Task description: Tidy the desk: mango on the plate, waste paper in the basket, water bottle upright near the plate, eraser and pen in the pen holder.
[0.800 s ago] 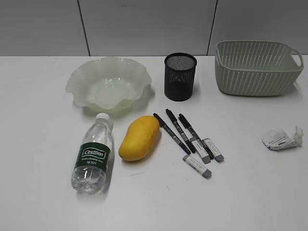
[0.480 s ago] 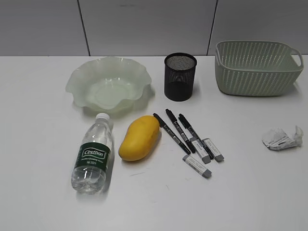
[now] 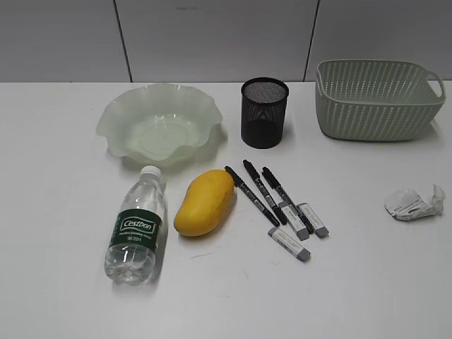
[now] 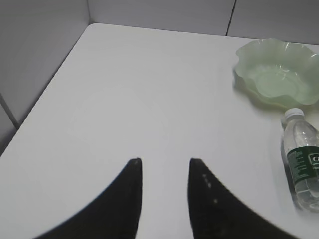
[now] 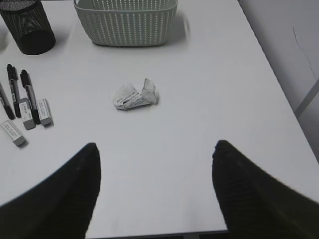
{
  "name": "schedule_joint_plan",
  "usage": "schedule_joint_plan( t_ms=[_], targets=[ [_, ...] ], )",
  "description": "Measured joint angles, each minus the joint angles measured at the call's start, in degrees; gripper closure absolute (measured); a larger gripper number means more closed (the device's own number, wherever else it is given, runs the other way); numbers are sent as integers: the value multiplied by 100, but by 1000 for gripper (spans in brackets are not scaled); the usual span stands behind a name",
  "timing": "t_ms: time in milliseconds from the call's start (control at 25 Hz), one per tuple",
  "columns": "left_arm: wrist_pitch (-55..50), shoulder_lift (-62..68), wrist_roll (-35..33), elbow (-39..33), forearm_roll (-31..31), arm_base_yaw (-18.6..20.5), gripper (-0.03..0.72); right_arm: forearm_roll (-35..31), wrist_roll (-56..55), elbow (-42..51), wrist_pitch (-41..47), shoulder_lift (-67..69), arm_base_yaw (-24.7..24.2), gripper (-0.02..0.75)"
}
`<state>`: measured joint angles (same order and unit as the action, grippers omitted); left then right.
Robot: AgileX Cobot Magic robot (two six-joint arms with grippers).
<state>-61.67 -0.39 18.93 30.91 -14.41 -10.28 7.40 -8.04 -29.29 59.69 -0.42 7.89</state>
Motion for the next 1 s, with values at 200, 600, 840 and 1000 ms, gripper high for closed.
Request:
schedule_joint_plan(
  t_ms=[200,600,840,1000],
  targets=[
    [0,0,0,0,38,0,452,0,0,0,0,0,0,188],
    [2388,2231,-3003,224,2857,0,372,5,0,0,0,0,0,188],
    [3089,5749,-5048,885,4588,-261,312,5,0,0,0,0,0,188],
    [3672,7469,-5228,1803,4270,-1267,310,5,0,0,0,0,0,188]
  ],
)
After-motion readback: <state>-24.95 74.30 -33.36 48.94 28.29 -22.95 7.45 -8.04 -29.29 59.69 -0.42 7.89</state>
